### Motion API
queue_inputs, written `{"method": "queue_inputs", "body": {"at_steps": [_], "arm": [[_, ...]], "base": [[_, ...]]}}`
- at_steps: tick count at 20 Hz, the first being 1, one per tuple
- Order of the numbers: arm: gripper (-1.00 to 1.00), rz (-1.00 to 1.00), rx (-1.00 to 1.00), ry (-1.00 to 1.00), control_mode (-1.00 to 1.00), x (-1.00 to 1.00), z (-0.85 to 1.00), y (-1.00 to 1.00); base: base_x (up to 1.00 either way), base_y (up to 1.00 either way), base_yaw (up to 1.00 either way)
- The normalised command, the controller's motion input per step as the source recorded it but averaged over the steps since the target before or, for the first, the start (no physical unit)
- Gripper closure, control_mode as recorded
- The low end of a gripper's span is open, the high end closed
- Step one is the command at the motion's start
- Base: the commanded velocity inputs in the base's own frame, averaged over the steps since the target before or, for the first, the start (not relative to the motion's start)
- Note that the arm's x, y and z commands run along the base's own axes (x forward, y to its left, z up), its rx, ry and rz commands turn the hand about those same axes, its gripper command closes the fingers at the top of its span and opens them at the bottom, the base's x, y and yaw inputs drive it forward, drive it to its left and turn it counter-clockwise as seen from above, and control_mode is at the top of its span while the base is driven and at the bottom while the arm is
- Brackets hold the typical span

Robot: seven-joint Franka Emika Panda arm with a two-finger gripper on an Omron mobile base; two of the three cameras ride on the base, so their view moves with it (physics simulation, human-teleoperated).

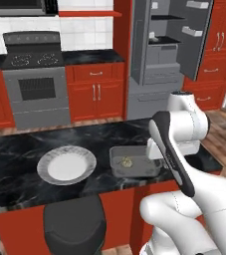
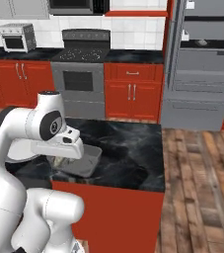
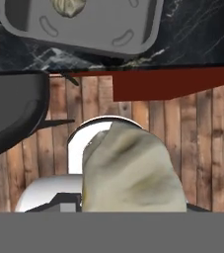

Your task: Place two dumplings into each of the tupperware containers and then place the containers in the fridge.

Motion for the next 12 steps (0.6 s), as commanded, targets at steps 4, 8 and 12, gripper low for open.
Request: {"method": "queue_inputs", "body": {"at_steps": [4,8,12], "arm": [[1.00,0.00,0.00,0.00,1.00,0.00,0.00,0.00],[1.00,0.00,0.00,0.00,1.00,0.00,0.00,0.00],[1.00,0.00,0.00,0.07,-1.00,0.42,-0.31,0.00]], "base": [[0.54,-0.04,0.00],[0.40,-0.02,0.00],[0.00,0.00,0.00]]}}
